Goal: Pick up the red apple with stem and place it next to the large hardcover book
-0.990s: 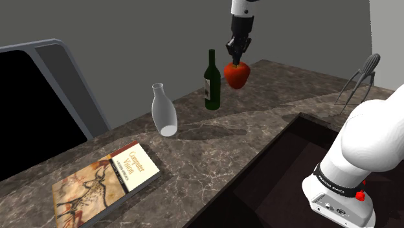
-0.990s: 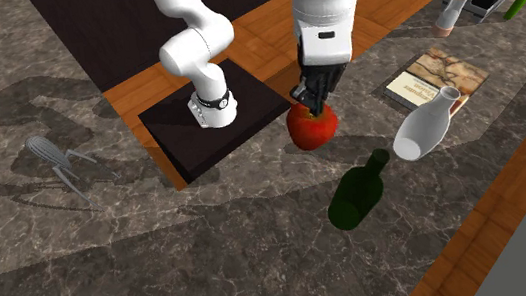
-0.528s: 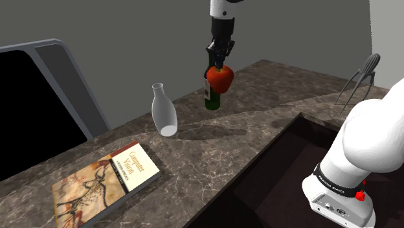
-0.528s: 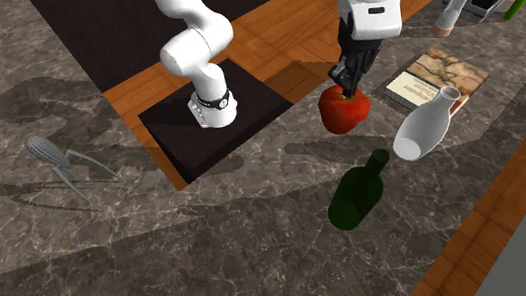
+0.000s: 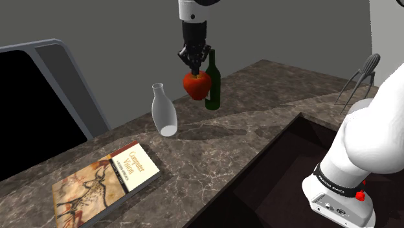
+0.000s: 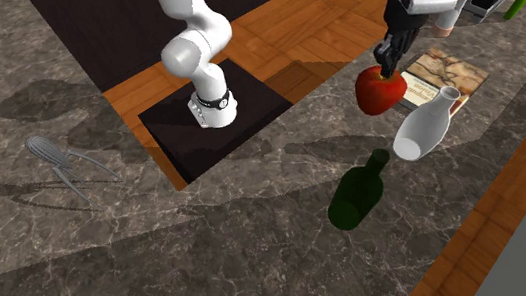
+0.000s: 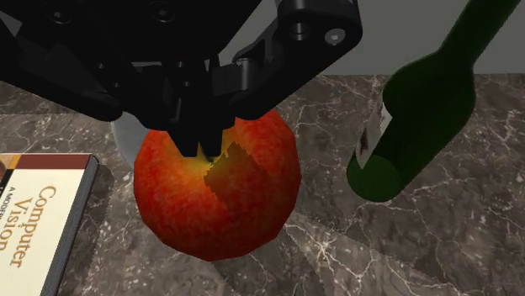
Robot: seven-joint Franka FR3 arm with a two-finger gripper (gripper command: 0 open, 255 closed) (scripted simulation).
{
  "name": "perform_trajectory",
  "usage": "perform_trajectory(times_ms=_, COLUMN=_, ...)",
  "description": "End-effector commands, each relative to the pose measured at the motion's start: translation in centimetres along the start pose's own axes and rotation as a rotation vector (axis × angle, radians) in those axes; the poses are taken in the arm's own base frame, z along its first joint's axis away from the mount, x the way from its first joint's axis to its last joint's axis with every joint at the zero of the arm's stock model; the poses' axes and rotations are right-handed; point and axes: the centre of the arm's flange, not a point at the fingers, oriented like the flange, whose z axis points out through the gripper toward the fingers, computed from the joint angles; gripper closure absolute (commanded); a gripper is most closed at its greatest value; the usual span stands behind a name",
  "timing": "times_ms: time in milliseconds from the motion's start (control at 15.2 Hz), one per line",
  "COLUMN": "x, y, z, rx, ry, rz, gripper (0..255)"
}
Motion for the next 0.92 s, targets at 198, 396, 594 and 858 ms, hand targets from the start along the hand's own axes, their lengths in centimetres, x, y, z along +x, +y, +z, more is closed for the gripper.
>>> perform_trajectory(times_ms=198, x=1.3, y=-6.3, z=0.2, rx=0.000, ry=0.000, rz=0.002, gripper=255)
perform_trajectory(times_ms=396, x=2.1, y=-10.2, z=0.2, rx=0.000, ry=0.000, rz=0.002, gripper=255)
perform_trajectory(times_ms=594, x=3.0, y=-14.1, z=0.3, rx=0.000, ry=0.000, rz=0.002, gripper=255)
perform_trajectory(times_ms=858, x=4.0, y=-19.2, z=0.4, rx=0.000, ry=0.000, rz=0.002, gripper=255)
